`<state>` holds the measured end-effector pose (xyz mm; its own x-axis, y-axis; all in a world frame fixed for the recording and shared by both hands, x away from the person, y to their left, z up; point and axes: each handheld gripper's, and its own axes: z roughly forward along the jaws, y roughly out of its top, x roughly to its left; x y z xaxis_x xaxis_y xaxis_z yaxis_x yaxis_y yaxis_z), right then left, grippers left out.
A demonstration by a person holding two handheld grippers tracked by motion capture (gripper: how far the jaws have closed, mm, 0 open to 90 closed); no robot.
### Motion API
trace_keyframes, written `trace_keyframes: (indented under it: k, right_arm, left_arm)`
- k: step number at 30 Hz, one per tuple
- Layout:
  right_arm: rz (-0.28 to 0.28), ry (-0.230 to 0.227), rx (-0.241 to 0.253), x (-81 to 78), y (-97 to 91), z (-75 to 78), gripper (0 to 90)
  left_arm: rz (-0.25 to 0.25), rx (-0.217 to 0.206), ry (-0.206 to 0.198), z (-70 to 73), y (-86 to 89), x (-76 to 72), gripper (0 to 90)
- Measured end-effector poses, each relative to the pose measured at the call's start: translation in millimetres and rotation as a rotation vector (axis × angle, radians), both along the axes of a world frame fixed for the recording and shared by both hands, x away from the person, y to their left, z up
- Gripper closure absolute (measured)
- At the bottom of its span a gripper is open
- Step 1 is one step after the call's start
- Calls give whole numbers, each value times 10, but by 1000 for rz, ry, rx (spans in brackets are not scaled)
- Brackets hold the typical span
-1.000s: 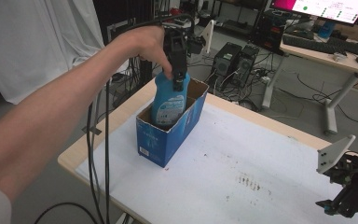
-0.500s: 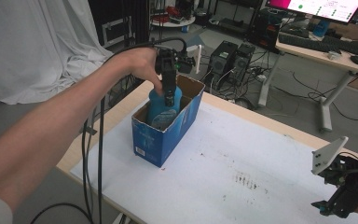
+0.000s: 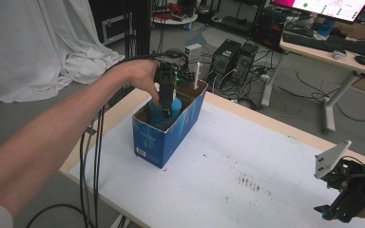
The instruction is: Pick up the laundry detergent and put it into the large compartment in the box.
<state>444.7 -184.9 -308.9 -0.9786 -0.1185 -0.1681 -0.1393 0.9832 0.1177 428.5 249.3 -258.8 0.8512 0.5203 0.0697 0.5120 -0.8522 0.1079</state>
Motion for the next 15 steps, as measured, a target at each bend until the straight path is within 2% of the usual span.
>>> trace_keyframes:
  k: [5, 7, 9, 15]
  right_arm:
    - [-1, 0, -4, -14, -3, -8, 122]
    - [-3, 1, -3, -16, -9, -14, 123]
    - [0, 1, -4, -13, -11, -15, 123]
    - [-2, 3, -2, -19, 2, -33, 123]
  left_arm:
    - [-34, 15, 1, -135, -19, -15, 383]
    - [-32, -4, -12, -136, -21, -15, 383]
    - [-47, 12, -7, -139, -33, -16, 382]
    - [-52, 15, -12, -146, -51, -19, 382]
